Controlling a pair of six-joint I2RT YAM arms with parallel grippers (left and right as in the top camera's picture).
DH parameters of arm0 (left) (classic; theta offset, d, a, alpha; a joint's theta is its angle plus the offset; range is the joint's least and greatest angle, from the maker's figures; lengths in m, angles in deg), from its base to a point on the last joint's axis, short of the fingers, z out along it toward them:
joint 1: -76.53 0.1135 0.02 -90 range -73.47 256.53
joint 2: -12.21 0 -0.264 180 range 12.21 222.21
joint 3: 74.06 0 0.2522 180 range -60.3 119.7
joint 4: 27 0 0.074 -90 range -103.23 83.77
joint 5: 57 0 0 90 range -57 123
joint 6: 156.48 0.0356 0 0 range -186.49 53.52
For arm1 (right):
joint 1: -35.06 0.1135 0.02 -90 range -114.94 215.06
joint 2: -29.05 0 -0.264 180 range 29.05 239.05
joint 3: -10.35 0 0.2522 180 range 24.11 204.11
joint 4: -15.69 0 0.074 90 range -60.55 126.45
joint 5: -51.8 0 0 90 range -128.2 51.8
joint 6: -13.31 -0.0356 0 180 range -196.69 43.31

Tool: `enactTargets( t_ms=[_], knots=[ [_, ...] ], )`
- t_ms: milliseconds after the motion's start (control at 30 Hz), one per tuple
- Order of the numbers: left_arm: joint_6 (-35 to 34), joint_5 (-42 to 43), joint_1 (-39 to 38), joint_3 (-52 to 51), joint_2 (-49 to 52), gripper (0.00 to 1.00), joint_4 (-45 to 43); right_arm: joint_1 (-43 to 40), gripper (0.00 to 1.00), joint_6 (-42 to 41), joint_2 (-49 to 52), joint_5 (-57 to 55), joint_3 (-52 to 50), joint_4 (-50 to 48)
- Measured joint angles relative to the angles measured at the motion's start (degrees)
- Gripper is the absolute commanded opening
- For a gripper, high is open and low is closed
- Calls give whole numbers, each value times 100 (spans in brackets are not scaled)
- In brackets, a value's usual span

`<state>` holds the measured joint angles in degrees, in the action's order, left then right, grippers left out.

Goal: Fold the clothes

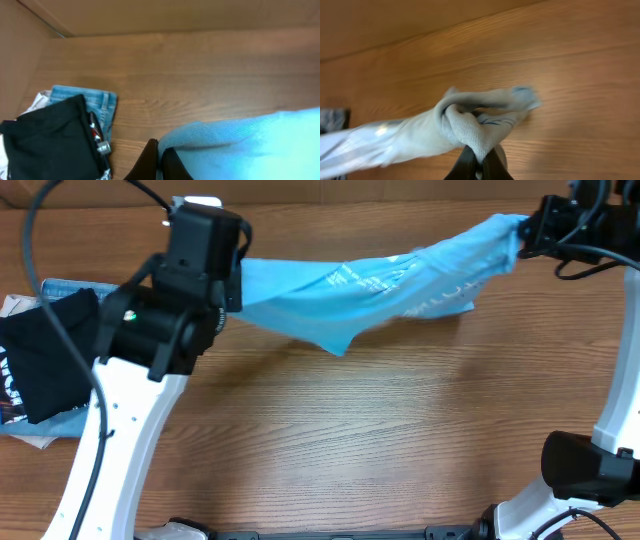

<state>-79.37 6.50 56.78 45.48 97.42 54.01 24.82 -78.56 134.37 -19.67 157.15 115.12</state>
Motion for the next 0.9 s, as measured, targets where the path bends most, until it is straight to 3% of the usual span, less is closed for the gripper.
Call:
enactTargets(
  t_ms=[467, 533, 600, 700, 733, 900],
  knots=[
    [-50, 284, 378, 138, -251, 4, 107, -225, 4, -435, -15, -549, 0, 101],
    [-52, 505, 378, 138, -251, 11, 221, -188, 4, -428, -15, -562, 0, 11],
    [-42, 820, 378, 142, -251, 26, 389, -173, 4, -433, -15, -634, -2, -127],
    [-92, 1355, 389, 142, -251, 29, 664, -208, 4, -573, -15, -979, -2, -391],
    [-92, 1545, 389, 142, -251, 36, 765, -254, 4, -636, -17, -1126, -2, -535],
    [-109, 2035, 389, 144, -251, 37, 1019, -540, 4, -726, -15, -1388, -4, -1154]
  ],
)
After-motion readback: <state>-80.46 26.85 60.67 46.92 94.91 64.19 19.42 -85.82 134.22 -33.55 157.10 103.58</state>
